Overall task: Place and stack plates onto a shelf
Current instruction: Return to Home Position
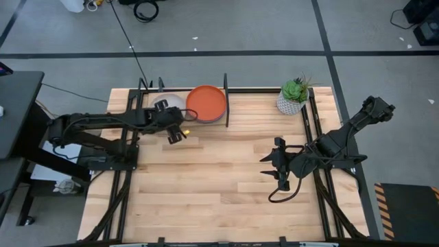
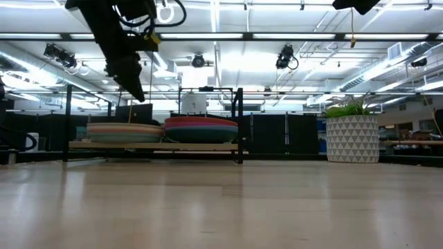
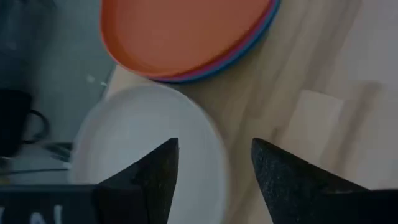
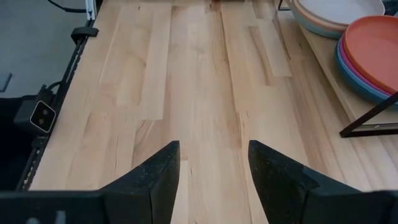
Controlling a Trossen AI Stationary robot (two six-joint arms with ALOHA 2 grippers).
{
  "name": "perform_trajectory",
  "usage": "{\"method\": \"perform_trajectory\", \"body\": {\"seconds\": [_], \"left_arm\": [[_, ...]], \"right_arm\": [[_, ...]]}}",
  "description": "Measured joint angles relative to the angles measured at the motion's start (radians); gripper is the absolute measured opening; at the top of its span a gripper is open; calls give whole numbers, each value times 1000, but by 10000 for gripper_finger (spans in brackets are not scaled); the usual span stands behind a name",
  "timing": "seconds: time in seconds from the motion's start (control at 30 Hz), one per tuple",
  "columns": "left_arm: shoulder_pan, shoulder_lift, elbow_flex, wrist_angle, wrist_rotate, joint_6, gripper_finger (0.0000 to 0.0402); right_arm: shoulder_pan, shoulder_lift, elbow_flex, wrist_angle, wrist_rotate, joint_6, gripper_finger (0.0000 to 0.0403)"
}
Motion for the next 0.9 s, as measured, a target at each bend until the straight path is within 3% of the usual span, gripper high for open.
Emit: {"method": "perform_trajectory", "body": {"seconds": [0.13, 0.23, 0.43, 0.67, 0.9], "left_arm": [[-3, -9, -3, 26, 160, -49, 198], [-50, -22, -40, 165, 271, -48, 187], [-168, -152, -164, 391, 278, -26, 159], [-245, -402, -333, 534, 273, -87, 142], [-298, -604, -500, 700, 259, -110, 142]], "right_arm": [[0, 0, -2, 2, 0, 0, 197], [3, -1, -31, 4, 32, -14, 197], [22, -57, -142, 52, 121, 11, 197], [25, -248, -303, 125, 165, 21, 197], [-97, -515, -535, 438, -7, -119, 189]]}}
